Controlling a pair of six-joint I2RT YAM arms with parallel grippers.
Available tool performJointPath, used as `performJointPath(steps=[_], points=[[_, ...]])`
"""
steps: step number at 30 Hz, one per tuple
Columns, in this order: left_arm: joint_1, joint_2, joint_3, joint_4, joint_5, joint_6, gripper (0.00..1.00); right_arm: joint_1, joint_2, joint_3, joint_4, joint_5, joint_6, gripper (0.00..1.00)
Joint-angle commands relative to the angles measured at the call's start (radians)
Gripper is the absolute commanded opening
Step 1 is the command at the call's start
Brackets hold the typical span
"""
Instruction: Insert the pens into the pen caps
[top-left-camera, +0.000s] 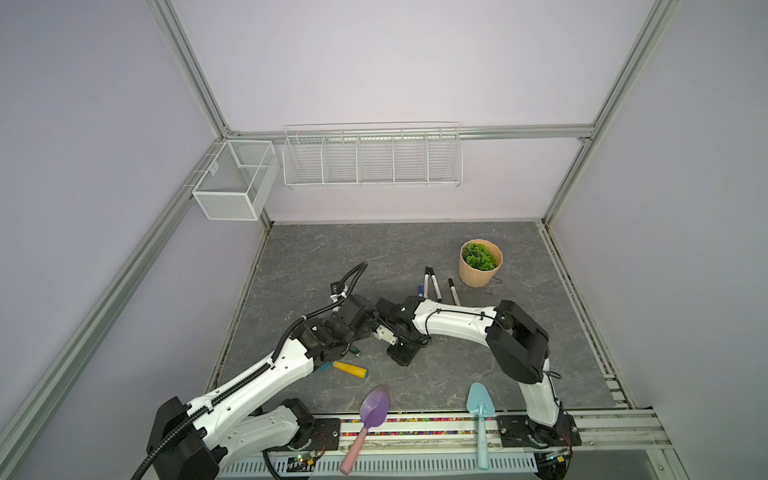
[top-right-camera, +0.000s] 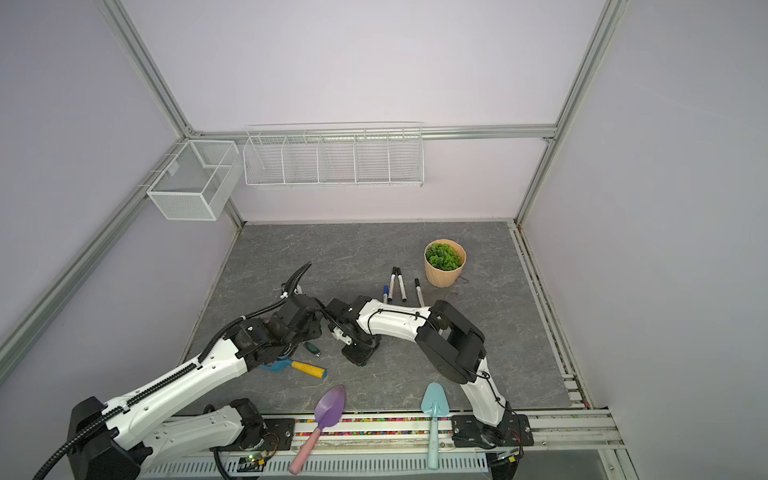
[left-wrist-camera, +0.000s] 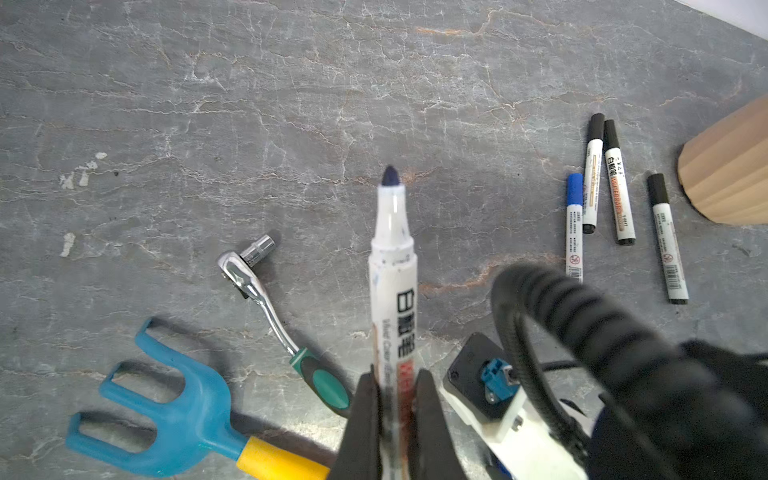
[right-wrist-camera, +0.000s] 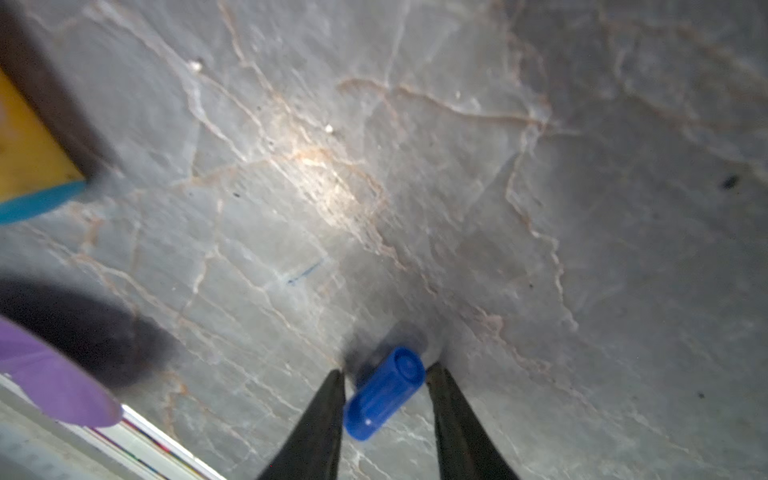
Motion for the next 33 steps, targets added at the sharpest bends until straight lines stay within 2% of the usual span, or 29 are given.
performJointPath(steps=[1, 4, 8, 12, 17, 21, 25, 27, 31, 33], points=[[0.007, 0.002, 0.009, -0.009, -0.01, 0.023, 0.0, 0.006, 0.017, -0.058, 0.019, 0.057, 0.023, 0.27], [0.007, 0.004, 0.002, 0.019, 0.026, 0.065, 0.0, 0.0, 0.004, -0.084, 0.039, 0.076, 0.033, 0.18], [0.007, 0.011, -0.037, 0.121, 0.157, 0.156, 0.0, -0.037, -0.044, -0.117, 0.078, 0.071, 0.051, 0.07], [0.007, 0.066, -0.066, 0.218, 0.301, 0.211, 0.0, -0.12, -0.184, -0.182, 0.14, 0.038, 0.08, 0.07], [-0.005, 0.276, 0.012, 0.196, 0.341, 0.247, 0.0, -0.259, -0.378, -0.288, 0.225, -0.007, 0.155, 0.07], [-0.035, 0.509, 0.162, 0.058, 0.327, 0.293, 0.04, -0.327, -0.492, -0.336, 0.258, -0.014, 0.204, 0.07], [-0.101, 0.688, 0.3, -0.056, 0.264, 0.328, 0.12, -0.346, -0.548, -0.349, 0.261, 0.004, 0.21, 0.07], [-0.107, 0.744, 0.337, -0.076, 0.287, 0.334, 0.22, -0.35, -0.559, -0.35, 0.26, 0.009, 0.213, 0.07], [-0.11, 0.789, 0.35, -0.077, 0.334, 0.335, 0.4, -0.354, -0.58, -0.359, 0.262, 0.016, 0.218, 0.07], [-0.113, 0.791, 0.344, -0.081, 0.344, 0.335, 0.44, -0.354, -0.589, -0.364, 0.26, 0.024, 0.219, 0.07]])
